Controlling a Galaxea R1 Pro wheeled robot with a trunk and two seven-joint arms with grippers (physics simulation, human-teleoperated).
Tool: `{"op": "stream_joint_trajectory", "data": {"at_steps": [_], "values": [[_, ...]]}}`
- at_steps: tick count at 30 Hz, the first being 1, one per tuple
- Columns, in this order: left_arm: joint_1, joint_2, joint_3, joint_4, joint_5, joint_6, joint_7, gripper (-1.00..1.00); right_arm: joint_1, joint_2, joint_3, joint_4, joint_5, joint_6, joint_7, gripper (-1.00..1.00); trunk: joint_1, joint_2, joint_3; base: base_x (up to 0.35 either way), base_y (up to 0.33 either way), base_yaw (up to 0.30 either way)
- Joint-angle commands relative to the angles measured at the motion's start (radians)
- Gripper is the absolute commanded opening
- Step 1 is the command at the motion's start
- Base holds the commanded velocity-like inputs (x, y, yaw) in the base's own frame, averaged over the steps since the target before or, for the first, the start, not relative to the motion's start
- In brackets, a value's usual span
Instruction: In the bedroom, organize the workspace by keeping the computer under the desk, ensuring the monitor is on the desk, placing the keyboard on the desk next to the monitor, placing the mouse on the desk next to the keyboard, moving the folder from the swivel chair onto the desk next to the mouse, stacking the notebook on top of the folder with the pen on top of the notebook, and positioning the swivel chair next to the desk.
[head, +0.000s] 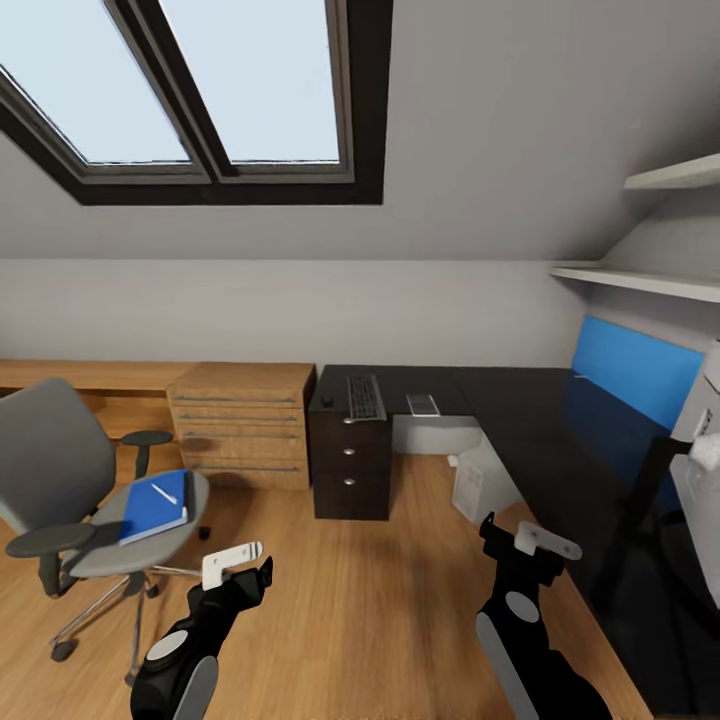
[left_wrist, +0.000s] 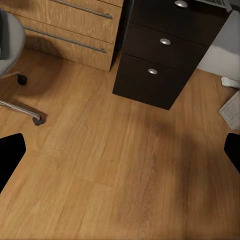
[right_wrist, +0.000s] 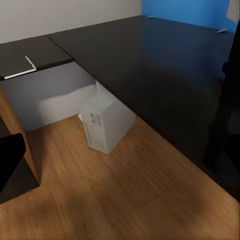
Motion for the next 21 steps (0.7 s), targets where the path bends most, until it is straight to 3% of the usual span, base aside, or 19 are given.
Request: {"op": "stream_joint_trajectory", "data": {"at_steps": [1, 21], "values": [[-0.001, 0.000, -0.001, -0.001, 0.010, 0.003, 0.010, 1.00, -0.001, 0.000, 0.001, -0.001, -0.003, 0.007, -0.006, 1.00, 0.000, -0.001, -0.003, 0.000, 0.000, -0.066], [-0.001, 0.000, -0.001, -0.001, 0.010, 0.003, 0.010, 1.00, -0.001, 0.000, 0.006, -0.001, -0.011, -0.015, -0.029, 1.00, 0.000, -0.001, -0.026, 0.000, 0.000, 0.016]]}}
